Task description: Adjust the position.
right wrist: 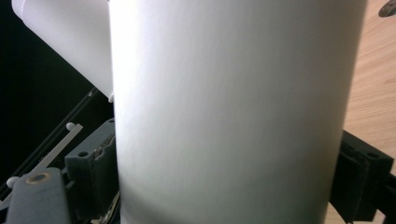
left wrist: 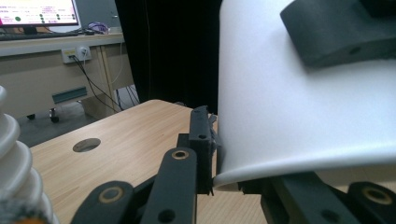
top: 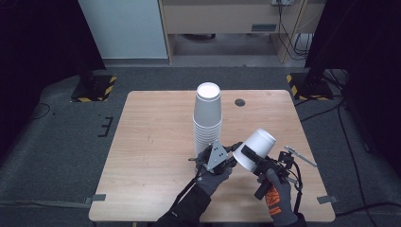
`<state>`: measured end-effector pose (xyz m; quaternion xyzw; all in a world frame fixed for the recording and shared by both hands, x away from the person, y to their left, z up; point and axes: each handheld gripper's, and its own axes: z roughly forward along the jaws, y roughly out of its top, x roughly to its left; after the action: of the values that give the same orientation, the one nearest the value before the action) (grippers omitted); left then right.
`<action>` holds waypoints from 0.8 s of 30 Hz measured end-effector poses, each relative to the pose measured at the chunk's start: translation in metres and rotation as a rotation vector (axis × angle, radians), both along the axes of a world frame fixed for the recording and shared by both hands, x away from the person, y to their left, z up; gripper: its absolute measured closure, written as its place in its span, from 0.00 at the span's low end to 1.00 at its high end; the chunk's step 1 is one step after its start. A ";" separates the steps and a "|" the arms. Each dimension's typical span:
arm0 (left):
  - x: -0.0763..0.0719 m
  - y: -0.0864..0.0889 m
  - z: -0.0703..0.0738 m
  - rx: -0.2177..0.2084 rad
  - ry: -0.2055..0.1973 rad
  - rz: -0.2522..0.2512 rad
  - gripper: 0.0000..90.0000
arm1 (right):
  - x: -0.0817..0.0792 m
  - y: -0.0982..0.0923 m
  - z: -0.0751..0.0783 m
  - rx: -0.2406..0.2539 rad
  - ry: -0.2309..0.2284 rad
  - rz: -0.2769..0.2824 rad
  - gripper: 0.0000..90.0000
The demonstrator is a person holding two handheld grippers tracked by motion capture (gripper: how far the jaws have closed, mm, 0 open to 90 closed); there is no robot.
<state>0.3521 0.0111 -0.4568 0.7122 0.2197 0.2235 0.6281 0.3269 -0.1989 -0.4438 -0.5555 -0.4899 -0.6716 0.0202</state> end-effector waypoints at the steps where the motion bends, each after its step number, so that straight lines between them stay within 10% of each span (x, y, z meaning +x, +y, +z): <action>1: 0.000 0.000 0.000 0.000 0.000 -0.004 0.89 | 0.000 0.000 0.000 0.001 -0.001 -0.001 0.15; 24: -0.009 0.008 0.002 0.025 0.027 -0.037 0.93 | 0.003 -0.003 0.001 -0.017 -0.039 -0.012 0.11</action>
<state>0.3433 0.0190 -0.4544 0.7267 0.2121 0.2049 0.6204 0.3301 -0.2024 -0.4427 -0.5452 -0.4925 -0.6784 0.0019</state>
